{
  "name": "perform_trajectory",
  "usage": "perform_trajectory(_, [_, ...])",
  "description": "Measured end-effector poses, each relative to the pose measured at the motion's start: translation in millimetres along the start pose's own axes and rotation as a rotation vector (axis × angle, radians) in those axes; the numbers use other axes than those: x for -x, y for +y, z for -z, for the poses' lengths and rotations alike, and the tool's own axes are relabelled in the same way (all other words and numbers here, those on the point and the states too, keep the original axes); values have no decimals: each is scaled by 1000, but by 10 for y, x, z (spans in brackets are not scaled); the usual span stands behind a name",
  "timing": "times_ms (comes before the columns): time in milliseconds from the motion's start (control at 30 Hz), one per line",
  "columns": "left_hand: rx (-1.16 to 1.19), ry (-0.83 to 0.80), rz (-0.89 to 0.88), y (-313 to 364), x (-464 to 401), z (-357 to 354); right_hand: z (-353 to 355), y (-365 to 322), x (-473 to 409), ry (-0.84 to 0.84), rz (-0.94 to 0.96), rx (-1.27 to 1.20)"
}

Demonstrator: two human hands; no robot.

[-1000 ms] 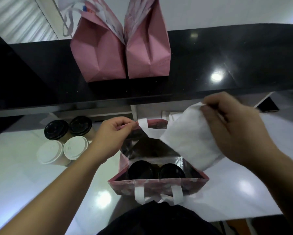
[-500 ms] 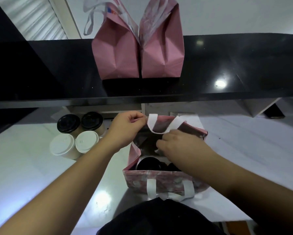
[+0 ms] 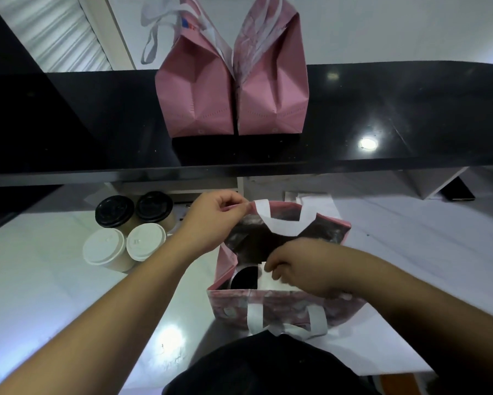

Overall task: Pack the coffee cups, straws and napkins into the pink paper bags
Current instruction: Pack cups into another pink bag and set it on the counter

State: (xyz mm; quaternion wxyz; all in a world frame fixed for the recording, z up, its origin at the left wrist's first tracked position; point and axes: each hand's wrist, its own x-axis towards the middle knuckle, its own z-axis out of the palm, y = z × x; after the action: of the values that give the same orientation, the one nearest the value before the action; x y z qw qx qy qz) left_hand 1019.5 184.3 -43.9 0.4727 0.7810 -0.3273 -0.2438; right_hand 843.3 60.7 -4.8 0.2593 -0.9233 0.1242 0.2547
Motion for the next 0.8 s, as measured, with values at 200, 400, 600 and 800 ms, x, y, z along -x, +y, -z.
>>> perform_trajectory(200, [58,-28,-3,52,89,19,224,295,822,325,4,-314])
perform_trajectory(400, [14,214,-15,47,374,90,-181,782,1188,424,-53,-372])
perform_trajectory(600, [72,-73,-45,-257,975,457,-623,869,1141,420,-32,-375])
perform_trajectory(800, [-50,-337,-29,-395,1188,295,-767,881,881,561,13,-498])
